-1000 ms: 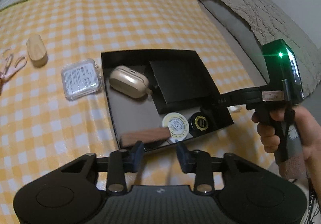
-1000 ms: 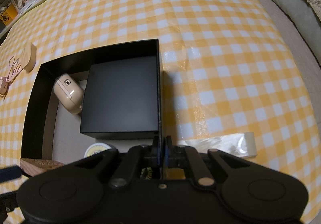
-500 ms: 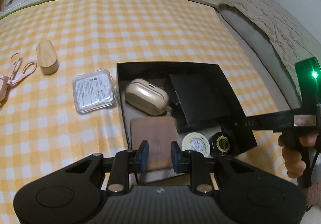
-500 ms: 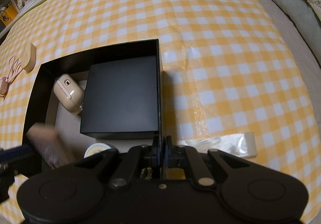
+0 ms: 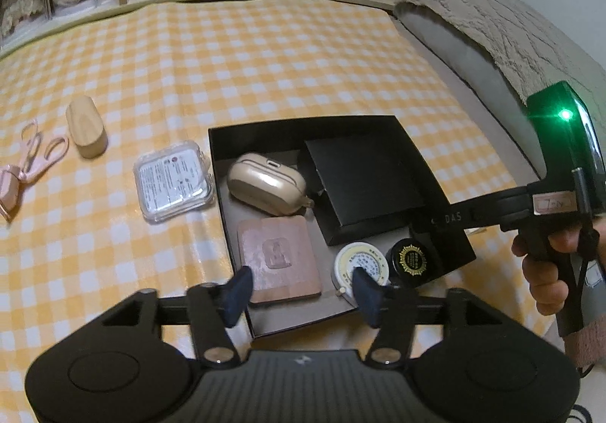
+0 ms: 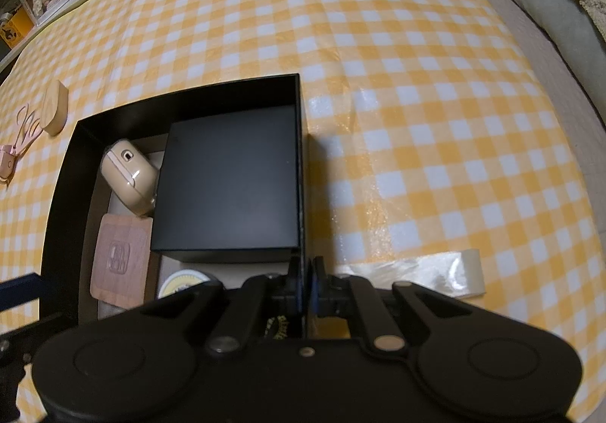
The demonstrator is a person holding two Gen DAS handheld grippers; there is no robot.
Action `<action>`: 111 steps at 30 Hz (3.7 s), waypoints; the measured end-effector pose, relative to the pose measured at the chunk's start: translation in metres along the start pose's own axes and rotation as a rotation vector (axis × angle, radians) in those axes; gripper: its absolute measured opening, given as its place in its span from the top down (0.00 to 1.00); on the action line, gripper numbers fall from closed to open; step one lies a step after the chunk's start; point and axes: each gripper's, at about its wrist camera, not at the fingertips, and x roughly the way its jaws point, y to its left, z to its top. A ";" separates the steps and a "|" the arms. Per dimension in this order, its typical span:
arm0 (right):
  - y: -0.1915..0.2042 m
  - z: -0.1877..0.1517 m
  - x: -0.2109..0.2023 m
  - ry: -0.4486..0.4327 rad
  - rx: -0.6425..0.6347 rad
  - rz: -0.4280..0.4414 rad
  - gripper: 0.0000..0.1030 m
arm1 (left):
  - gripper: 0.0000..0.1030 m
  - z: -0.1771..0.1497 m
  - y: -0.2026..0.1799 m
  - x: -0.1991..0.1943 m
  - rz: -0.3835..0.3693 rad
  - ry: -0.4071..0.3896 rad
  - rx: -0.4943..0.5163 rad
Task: Organize rigid objects
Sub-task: 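Lower the wooden block into the tray beside the tape disc, release, then move the left gripper to the pink eyelash curler and grasp it, then lift the pink eyelash curler with the left gripper toward the tray, then lower the curler into the tray onto the wooden block, open left gripper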
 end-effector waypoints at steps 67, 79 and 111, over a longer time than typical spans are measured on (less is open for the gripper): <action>-0.001 0.001 0.001 0.002 0.006 0.006 0.94 | 0.82 0.039 0.203 0.001 0.338 -0.279 -0.327; -0.001 0.000 0.000 0.002 0.004 0.004 0.94 | 0.82 0.032 0.079 -0.029 0.022 -0.267 -0.089; -0.001 0.000 0.000 0.003 0.003 0.003 0.94 | 0.82 -0.015 -0.006 0.037 -0.118 -0.021 0.497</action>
